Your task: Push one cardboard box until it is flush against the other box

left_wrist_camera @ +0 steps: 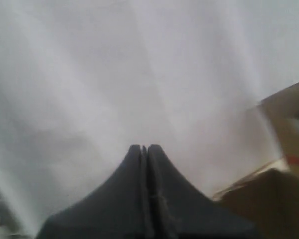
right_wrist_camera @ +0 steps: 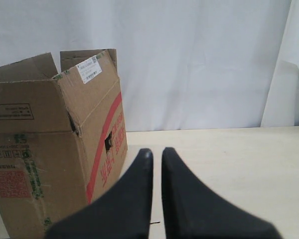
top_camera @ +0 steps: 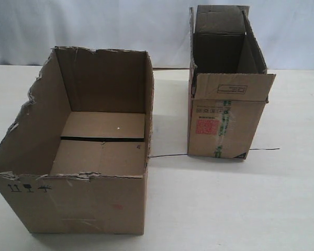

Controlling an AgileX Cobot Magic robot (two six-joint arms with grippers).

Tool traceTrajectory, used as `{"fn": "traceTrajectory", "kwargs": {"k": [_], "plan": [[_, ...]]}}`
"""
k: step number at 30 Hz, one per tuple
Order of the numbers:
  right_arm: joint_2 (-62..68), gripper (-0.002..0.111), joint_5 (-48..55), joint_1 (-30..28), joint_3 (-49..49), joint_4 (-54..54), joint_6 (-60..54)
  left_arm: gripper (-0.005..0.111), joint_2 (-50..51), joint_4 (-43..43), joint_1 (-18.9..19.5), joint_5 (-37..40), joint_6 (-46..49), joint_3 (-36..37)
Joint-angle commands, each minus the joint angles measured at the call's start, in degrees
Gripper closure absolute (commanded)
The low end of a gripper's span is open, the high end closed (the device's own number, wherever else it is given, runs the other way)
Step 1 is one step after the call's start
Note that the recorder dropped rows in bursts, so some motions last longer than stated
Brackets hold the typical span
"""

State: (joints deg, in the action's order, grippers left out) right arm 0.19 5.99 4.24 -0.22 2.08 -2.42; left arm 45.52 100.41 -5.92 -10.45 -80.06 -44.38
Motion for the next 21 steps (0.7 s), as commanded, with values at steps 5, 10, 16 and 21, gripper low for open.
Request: {"fn": "traceTrajectory", "kwargs": {"k": [5, 10, 16, 21], "plan": [[-0.19, 0.103, 0.14, 0.28, 0.22, 0.2, 0.06, 0.107, 1.76, -6.93, -0.15, 45.36, 44.13, 2.98], [-0.19, 0.103, 0.14, 0.28, 0.22, 0.2, 0.06, 0.107, 5.99, -36.27, -0.15, 58.48, 74.12, -1.31], [-0.19, 0.103, 0.14, 0.28, 0.22, 0.2, 0.06, 0.107, 6.02, -82.78, -0.15, 77.68, 104.7, -12.3], [-0.19, 0.103, 0.14, 0.28, 0.22, 0.2, 0.06, 0.107, 3.25, -107.93, -0.15, 80.41, 114.43, -16.88]]}}
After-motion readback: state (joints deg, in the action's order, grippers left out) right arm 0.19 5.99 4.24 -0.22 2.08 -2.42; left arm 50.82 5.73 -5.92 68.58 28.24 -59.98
